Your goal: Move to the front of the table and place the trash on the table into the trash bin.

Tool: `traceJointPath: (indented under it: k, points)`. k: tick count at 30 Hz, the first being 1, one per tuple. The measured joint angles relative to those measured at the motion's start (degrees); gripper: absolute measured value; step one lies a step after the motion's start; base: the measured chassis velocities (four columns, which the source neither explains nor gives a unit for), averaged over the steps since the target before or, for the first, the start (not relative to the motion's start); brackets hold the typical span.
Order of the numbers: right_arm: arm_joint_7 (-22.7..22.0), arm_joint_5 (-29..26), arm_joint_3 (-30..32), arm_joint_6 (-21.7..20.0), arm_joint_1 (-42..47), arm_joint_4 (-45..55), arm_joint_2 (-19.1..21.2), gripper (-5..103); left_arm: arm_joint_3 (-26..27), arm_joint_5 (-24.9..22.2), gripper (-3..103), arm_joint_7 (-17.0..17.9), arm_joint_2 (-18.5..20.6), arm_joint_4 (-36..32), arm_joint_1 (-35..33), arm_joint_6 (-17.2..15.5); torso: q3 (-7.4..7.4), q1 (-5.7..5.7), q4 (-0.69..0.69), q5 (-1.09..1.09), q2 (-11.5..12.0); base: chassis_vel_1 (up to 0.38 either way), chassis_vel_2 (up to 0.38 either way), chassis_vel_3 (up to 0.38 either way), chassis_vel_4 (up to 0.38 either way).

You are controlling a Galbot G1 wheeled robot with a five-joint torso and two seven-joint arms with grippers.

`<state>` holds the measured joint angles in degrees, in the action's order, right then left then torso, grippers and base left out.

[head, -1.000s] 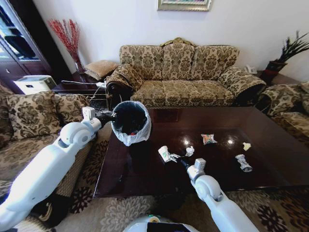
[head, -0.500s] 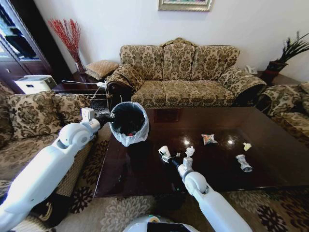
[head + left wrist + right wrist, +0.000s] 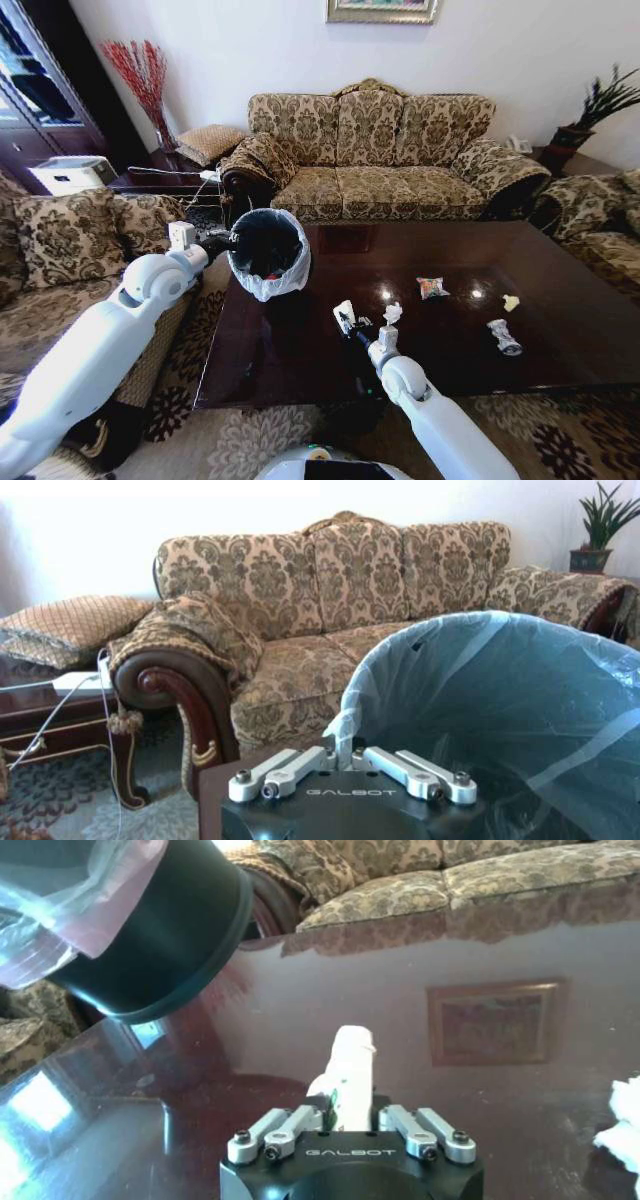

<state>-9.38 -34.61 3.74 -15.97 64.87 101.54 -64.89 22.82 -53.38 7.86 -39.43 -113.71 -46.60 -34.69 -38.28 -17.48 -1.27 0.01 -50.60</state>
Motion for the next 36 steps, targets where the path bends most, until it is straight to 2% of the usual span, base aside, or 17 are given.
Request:
traceJointPath:
  k: [2,5,6,9,11,13,15,16,17,19,20,21,23,28,31,32,36]
  points:
    - [-0.61,-0.61,0.57,-0.18,0.01,0.68,-0.13,22,0.00,0.00,1,-0.02,0.00,0.00,-0.02,0.01,0.00,0.00,0.00,0.00,0.00,0.000,0.000,0.000,0.000]
    - [-4.61,-4.76,3.48,-0.53,-1.95,7.23,1.50,7,-0.09,-0.01,1,-0.14,0.30,0.00,-0.24,0.01,0.00,0.00,0.01,0.00,0.00,0.000,0.000,0.000,0.000]
    - [-4.61,-4.76,3.48,-0.53,-1.95,7.23,1.50,7,-0.09,-0.01,1,-0.14,0.30,0.00,-0.24,0.01,0.00,0.00,0.01,0.00,0.00,0.000,0.000,0.000,0.000]
    - [-5.74,-8.81,5.21,-0.27,-7.07,13.74,7.24,1,-0.42,-0.04,1,-0.46,0.98,-0.09,-0.46,-0.09,0.00,0.00,0.02,-0.02,0.00,0.000,0.000,0.000,0.000]
    - [-5.75,-9.25,5.29,-0.26,-7.75,14.24,7.85,1,-0.49,-0.04,1,-0.53,1.06,-0.09,-0.44,-0.11,0.00,0.00,0.02,-0.03,0.00,0.000,0.000,0.000,0.000]
    - [-3.94,-14.08,4.24,-0.99,-16.59,17.65,13.38,0,-1.21,-0.07,1,-0.45,1.16,0.12,0.56,-0.09,0.00,0.00,0.04,0.01,0.00,0.000,0.000,0.000,0.000]
    - [-0.94,-16.79,2.21,-2.53,-23.13,18.63,15.42,0,-1.59,-0.10,1,-0.26,0.99,0.16,1.16,-0.09,-0.01,-0.02,0.04,0.01,0.00,0.000,0.000,0.000,0.000]
    - [-0.94,-16.79,2.21,-2.53,-23.13,18.63,15.42,0,-1.59,-0.10,1,-0.26,0.99,0.16,1.16,-0.09,-0.01,-0.02,0.04,0.01,0.00,0.000,0.000,0.000,0.000]
    - [1.07,-18.95,-0.91,-3.58,-29.16,18.89,16.12,0,-1.89,-0.14,1,-0.19,0.83,0.14,1.33,-0.11,0.00,-0.01,0.04,-0.05,0.00,0.000,0.000,0.000,0.000]
    - [1.01,-22.37,-7.83,-4.35,-37.62,18.33,15.57,0,-2.06,-0.16,1,-0.03,0.51,-0.12,1.18,-0.20,-0.01,-0.02,0.02,-0.02,0.00,0.000,0.000,0.000,0.000]
    - [1.01,-22.37,-7.83,-4.35,-37.62,18.33,15.57,0,-2.06,-0.16,1,-0.03,0.51,-0.12,1.18,-0.20,-0.01,-0.02,0.02,-0.02,0.00,0.000,0.000,0.000,0.000]
    - [-0.17,-24.60,-13.30,-4.37,-43.68,17.36,14.53,0,-2.10,-0.16,1,0.16,0.27,-0.38,0.95,-0.28,-0.01,-0.01,-0.02,-0.01,0.00,0.000,0.000,0.000,0.000]
    - [-0.73,-26.53,-18.49,-4.44,-49.17,16.13,13.59,0,-2.11,-0.14,1,0.30,-0.04,-0.47,0.92,-0.37,-0.01,-0.02,-0.02,-0.05,0.00,0.000,0.000,0.000,0.000]
    - [-1.57,-28.01,-25.84,-4.72,-55.54,14.42,10.61,0,-2.14,-0.08,1,0.42,-0.63,-0.41,0.97,-0.56,-0.01,-0.01,0.02,-0.03,0.00,0.000,0.000,0.000,0.000]
    - [-5.92,-28.76,-32.60,-5.43,-58.54,12.97,6.79,0,-2.16,0.07,1,0.35,-1.03,-0.14,0.98,-0.60,-0.01,-0.01,0.03,-0.01,0.00,0.000,0.000,0.000,0.000]
    - [-5.92,-28.76,-32.60,-5.43,-58.54,12.97,6.79,0,-2.16,0.07,1,0.35,-1.03,-0.14,0.98,-0.60,-0.01,-0.01,0.03,-0.01,0.00,0.000,0.000,0.000,0.000]
    - [-7.72,-28.51,-36.41,-7.11,-60.86,9.65,4.20,14,-2.07,0.09,1,0.24,-1.21,-0.14,1.29,-0.75,-0.01,-0.01,-0.01,-0.03,0.00,0.000,0.000,0.000,0.000]
